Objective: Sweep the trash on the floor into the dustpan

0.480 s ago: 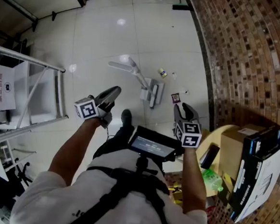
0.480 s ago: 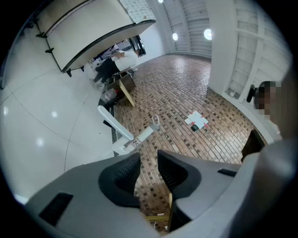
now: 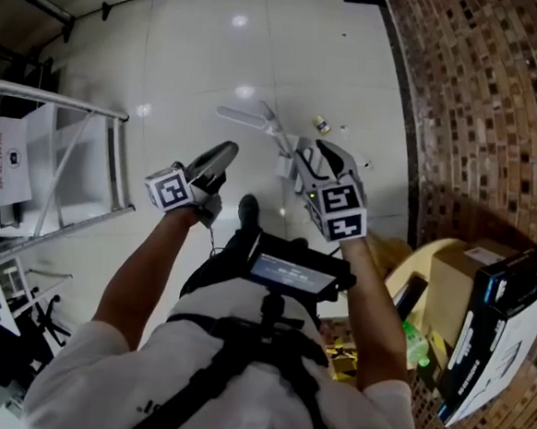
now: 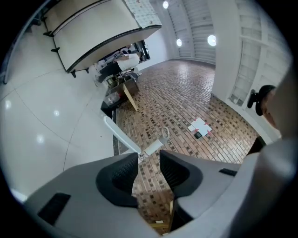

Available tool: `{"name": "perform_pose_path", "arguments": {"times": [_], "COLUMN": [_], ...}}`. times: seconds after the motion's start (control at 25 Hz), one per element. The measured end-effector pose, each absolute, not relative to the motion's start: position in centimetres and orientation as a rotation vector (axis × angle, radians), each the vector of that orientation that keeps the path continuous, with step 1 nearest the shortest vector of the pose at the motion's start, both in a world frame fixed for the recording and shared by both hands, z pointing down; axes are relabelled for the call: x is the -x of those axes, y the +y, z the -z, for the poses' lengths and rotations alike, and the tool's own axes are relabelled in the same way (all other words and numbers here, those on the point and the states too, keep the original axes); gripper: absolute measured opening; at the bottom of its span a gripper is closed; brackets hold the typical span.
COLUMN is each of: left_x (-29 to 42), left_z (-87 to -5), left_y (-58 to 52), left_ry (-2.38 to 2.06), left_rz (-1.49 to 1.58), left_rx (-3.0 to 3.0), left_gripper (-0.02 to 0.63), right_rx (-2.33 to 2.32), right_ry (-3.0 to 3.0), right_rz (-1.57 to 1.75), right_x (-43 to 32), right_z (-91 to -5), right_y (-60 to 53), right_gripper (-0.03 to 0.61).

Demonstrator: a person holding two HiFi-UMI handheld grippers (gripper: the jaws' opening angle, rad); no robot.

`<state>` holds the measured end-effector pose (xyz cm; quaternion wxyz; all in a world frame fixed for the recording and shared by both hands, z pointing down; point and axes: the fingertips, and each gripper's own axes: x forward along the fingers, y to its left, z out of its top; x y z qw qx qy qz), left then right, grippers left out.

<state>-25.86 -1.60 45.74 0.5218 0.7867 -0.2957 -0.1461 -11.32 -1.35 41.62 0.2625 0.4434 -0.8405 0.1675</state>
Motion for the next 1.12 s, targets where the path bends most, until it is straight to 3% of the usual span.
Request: {"name": "perform_pose_path", "arguments": {"times": [0.36, 0.8, 1.0, 1.12], "left_x": [26.9, 28.2, 29.3, 29.0], "left_z": [-46.1, -48.8, -48.8, -48.5], "left_y": [-3.9, -5.9, -8.8, -11.5], "left_ry": [-0.749, -0.788, -0.765, -0.723], "left_rz": [0.387, 0.347, 0.389, 0.437], "left_rx": [-1.843, -1.728, -1.755, -1.785], "left_gripper": [0.184, 0.219, 0.238, 0.253], "right_rx": [-1.069, -1.129, -1.161, -1.189], "right_ry": [-2.294, -2.181, -2.162, -2.102], "right_rz": [-0.352, -0.298, -0.308, -0.254], "right_x": [19.4, 20.4, 19.2, 17.9], "right_z": [-42.6, -46.1, -46.2, -46.2], "right_y": [-6.7, -10.7, -11.1, -11.2], "right_gripper": [0.227, 0.227, 0.171, 0.065]}}
